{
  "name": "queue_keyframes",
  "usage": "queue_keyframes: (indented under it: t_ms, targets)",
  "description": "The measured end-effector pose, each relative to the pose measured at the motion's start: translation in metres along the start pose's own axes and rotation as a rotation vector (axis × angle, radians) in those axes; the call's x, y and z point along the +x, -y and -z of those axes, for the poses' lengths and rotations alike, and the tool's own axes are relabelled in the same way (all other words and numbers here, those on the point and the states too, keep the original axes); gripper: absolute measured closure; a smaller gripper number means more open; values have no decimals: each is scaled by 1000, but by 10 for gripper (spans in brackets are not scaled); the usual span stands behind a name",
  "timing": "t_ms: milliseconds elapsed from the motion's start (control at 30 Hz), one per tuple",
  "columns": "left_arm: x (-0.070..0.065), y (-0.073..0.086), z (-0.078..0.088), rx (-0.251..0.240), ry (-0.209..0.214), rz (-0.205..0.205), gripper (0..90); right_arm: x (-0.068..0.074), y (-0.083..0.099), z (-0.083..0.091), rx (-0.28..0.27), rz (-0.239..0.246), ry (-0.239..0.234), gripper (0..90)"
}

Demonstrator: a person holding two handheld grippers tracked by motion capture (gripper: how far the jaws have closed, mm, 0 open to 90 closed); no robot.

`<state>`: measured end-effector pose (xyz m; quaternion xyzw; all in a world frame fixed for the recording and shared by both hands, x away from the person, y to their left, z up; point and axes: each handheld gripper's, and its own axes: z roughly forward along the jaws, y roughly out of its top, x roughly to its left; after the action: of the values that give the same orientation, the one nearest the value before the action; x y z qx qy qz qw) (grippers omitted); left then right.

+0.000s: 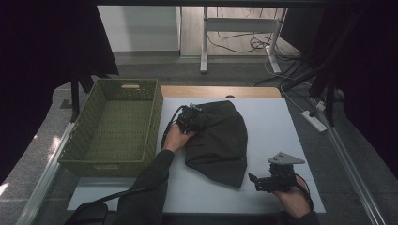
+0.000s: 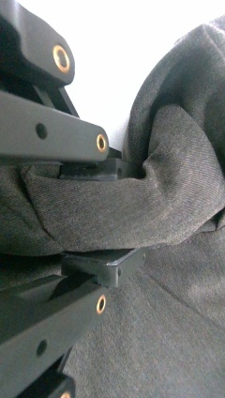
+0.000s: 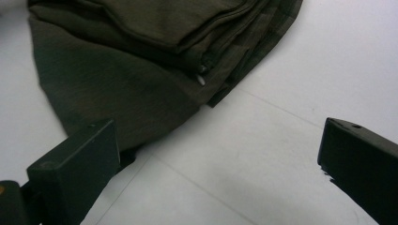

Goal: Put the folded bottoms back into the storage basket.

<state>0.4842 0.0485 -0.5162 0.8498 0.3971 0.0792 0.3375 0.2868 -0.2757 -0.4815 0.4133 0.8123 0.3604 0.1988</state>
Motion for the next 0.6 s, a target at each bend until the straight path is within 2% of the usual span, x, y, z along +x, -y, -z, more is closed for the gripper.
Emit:
queue_keyframes:
  t_ms: [200,400,600]
  targets:
    - [-3,0,0,0,-20,-13,636,-4,-11,-12,13,-44,-24,0]
    - [-3,0,0,1,-18,-4,636,-5,-23,-28,47,-45,-28,0]
    - [-2,1,0,-1,-13,-6,634,-6,-33,-43,67,-70,-41,0]
